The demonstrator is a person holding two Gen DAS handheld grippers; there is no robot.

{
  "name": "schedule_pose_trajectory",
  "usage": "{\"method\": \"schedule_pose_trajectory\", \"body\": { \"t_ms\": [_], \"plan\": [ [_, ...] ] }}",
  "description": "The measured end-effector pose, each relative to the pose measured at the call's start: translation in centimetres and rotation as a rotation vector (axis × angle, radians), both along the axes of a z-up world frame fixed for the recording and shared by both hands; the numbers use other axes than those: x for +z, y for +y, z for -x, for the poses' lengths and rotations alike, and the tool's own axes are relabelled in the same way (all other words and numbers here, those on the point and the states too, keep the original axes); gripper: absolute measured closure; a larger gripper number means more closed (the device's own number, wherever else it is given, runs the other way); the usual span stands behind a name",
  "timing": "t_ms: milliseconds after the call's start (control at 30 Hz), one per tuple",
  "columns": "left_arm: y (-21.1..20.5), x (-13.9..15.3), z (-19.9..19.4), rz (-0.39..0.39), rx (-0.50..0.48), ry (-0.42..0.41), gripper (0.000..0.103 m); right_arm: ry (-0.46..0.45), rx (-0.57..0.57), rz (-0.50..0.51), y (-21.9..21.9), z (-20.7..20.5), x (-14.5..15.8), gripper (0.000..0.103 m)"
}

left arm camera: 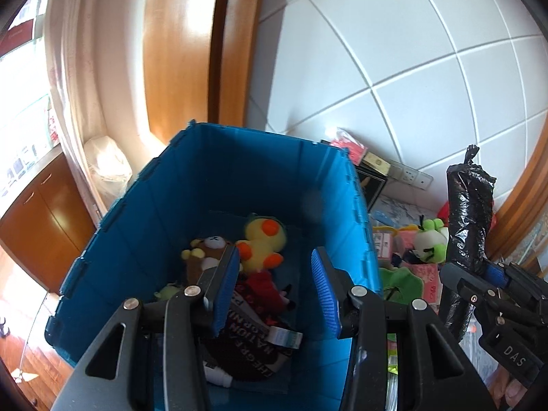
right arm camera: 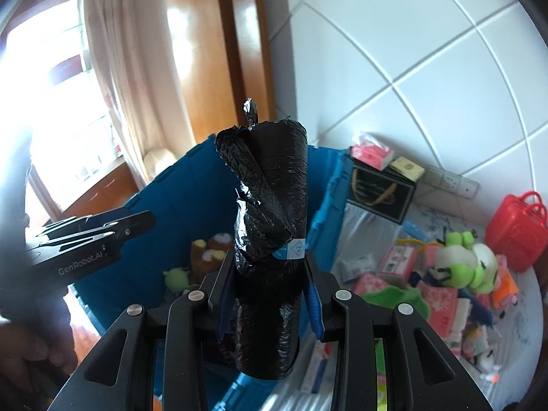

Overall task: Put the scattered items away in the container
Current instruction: 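Open the left tool over the bin while the right tool releases the black roll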

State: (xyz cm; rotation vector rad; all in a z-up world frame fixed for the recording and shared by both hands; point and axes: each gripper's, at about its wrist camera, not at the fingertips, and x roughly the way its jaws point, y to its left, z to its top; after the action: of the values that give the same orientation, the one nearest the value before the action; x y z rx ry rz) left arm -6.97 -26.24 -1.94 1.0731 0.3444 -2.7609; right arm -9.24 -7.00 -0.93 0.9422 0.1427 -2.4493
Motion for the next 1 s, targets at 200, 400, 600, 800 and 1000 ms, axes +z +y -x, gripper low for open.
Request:
{"method": "schedule_pose_trajectory", "body": {
  "t_ms": [200,400,600,800,1000],
  "plan": [
    [-3.4,-0.6,-0.5,0.008,0.071,-0.014,0.06,-0.033,0.077,-0.002,-4.8,0.9,-0.7,0.068],
    [-6.4,-0.9,-1.6,0.023,0.191,0.014,0.0,-0.014,0.096,-0.004,-6.9,1.3,-1.0,0.003],
    [-6.3,-1.3,-2.2,0.043,0.198,0.016,0.0,0.031,0.014,0.041,-3.3,1.1,-0.3,0.001],
    [-2.6,-2.2,-1.2,-0.044,0.098,0.041,0.0,0.037,-0.129,0.069,4.7,0.2,-1.2,0.001],
    [5.9,-2.0,0.1,-0.025,-0.051,0.042,0.0,-0.009,-0.265,0.054,13.6,-1.2,-4.1,0.001]
  ]
}}
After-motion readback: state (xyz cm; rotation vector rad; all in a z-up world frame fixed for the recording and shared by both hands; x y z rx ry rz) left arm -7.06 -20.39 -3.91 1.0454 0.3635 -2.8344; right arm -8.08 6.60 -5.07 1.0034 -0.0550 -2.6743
